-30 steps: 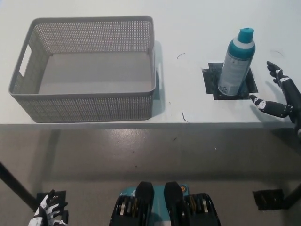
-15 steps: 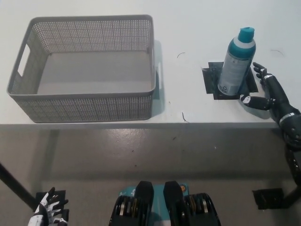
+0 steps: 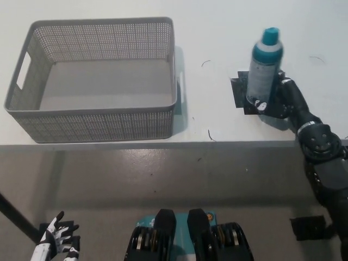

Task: Use the right hand to pick up an air purifying spray and put it inside a container

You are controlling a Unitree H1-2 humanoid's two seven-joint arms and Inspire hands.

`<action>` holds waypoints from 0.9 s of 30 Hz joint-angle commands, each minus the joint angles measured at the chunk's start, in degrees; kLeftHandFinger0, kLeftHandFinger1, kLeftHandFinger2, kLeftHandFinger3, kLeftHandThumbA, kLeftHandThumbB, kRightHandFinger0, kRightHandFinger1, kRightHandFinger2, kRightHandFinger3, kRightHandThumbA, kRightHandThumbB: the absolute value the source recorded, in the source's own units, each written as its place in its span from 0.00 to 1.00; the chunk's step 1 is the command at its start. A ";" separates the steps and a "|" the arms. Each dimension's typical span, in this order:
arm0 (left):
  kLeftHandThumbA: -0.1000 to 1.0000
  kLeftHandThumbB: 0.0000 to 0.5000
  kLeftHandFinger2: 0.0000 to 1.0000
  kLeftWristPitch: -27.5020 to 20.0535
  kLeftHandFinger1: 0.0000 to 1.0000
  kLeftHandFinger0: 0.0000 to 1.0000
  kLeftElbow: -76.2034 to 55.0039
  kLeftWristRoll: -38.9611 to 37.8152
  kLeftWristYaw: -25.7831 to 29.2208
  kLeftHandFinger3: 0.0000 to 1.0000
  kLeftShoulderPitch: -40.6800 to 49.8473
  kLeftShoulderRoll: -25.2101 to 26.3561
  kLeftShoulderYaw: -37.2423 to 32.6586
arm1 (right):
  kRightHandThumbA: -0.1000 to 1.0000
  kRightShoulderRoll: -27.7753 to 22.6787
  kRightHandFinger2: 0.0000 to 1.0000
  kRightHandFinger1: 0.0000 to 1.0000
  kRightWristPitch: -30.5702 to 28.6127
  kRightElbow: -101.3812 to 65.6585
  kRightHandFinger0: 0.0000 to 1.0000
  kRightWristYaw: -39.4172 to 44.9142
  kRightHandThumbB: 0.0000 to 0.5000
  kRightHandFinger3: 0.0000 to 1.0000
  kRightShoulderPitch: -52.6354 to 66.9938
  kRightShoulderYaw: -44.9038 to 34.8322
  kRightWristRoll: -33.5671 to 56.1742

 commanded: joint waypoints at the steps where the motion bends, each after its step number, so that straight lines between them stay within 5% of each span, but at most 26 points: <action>1: 0.56 0.73 0.77 -1.36 0.69 0.57 -1.44 -0.07 0.26 1.00 0.21 0.52 0.15 | 0.69 1.41 1.00 1.00 2.88 -1.19 1.00 -0.43 1.00 1.00 -6.31 1.06 -0.94; 7: 0.47 0.74 0.79 -0.35 0.69 0.57 -2.43 0.86 0.37 1.00 0.45 0.45 -0.15 | 0.65 4.01 1.00 1.00 4.65 0.21 1.00 -0.16 1.00 1.00 -9.14 1.76 -0.58; 9: 0.44 0.75 0.78 0.02 0.69 0.57 -2.63 1.24 0.19 1.00 0.42 0.54 -0.45 | 0.57 5.13 1.00 1.00 3.55 1.17 1.00 -1.91 1.00 1.00 -9.57 1.40 -0.44; 10: 0.44 0.75 0.77 -0.14 0.67 0.55 -2.64 2.08 0.68 1.00 0.48 0.31 -0.52 | 0.45 5.90 1.00 1.00 2.17 1.97 1.00 -6.54 0.95 1.00 -9.76 1.37 -1.88; 11: 0.44 0.75 0.77 -0.08 0.67 0.55 -2.56 2.24 0.73 1.00 0.22 0.26 -0.62 | 0.45 5.84 1.00 1.00 1.95 2.16 1.00 -7.07 0.98 1.00 -9.86 1.29 -2.02; 12: 0.43 0.73 0.77 -0.39 0.65 0.54 -2.42 2.37 0.62 1.00 0.05 0.47 -0.74 | 0.04 7.87 0.95 1.00 -1.02 2.65 1.00 -11.64 0.84 0.86 -9.80 -2.58 1.23; 13: 0.43 0.74 0.77 -0.22 0.65 0.53 -2.57 2.61 0.49 1.00 0.25 0.68 -0.85 | 0.00 9.30 0.66 0.74 -2.18 2.60 0.79 -15.71 0.77 0.59 -9.60 -4.58 2.24; 16: 0.41 0.71 0.78 0.38 0.65 0.54 -3.06 2.53 0.22 1.00 0.47 0.84 -0.92 | 0.00 10.90 0.49 0.48 -4.43 2.40 0.50 -17.99 0.73 0.48 -9.27 -6.94 3.27; 21: 0.41 0.74 0.80 0.54 0.68 0.56 -2.87 1.61 -0.04 1.00 0.19 0.83 -0.81 | 0.00 11.49 0.53 0.50 -4.81 0.80 0.49 -21.24 0.67 0.56 -8.60 -8.10 1.43; 27: 0.41 0.73 0.81 0.33 0.69 0.57 -2.44 1.35 0.03 1.00 0.63 1.04 -0.53 | 0.00 12.38 0.50 0.48 -5.21 -3.27 0.48 -21.24 0.74 0.51 -8.58 -9.64 2.33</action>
